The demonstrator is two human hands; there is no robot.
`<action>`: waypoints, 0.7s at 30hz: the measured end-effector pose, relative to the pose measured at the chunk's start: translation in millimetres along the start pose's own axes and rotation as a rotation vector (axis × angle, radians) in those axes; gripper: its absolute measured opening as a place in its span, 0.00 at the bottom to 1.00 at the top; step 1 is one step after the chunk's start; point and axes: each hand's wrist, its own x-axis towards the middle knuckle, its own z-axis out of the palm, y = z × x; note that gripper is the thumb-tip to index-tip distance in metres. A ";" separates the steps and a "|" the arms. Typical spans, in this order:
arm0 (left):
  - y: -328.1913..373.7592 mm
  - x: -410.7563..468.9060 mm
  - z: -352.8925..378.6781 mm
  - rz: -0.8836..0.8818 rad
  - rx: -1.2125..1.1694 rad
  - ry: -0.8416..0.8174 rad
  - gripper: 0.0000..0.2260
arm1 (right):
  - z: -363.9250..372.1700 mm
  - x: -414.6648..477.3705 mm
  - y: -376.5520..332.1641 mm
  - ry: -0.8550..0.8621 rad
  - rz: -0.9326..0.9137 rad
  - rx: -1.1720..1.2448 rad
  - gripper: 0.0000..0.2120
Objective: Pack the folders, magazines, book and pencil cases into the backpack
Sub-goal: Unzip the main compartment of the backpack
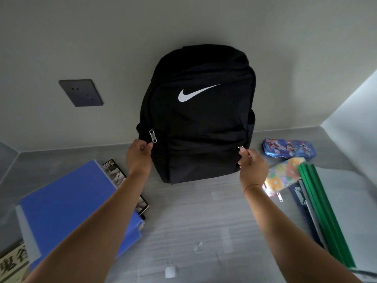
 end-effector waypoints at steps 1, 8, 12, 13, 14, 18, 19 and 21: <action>0.3 -5.3 -1.0 0.020 -0.009 0.015 0.05 | -3.6 1.9 1.5 -0.018 0.011 0.015 0.13; 17.0 -60.5 31.2 0.806 0.408 -0.059 0.17 | -6.8 -1.9 4.3 -0.093 -0.002 0.079 0.10; 37.6 -61.3 59.7 0.926 0.549 -0.137 0.22 | -8.6 0.0 -2.8 -0.088 -0.042 0.035 0.08; 41.4 -58.4 63.5 0.937 0.555 -0.125 0.20 | -9.5 1.2 -5.2 -0.087 -0.040 0.025 0.08; 44.1 -54.9 65.8 0.944 0.559 -0.106 0.18 | -10.7 2.7 -7.1 -0.085 -0.041 0.011 0.08; 47.6 -38.7 65.9 0.954 0.499 -0.088 0.09 | -10.9 12.8 -6.4 -0.100 -0.066 -0.087 0.10; 47.7 -36.0 64.3 0.945 0.479 -0.097 0.08 | -10.1 17.0 -4.4 -0.103 -0.057 -0.093 0.10; 48.7 -33.1 60.7 0.932 0.447 -0.114 0.07 | -9.7 25.9 -0.4 -0.086 -0.027 -0.085 0.10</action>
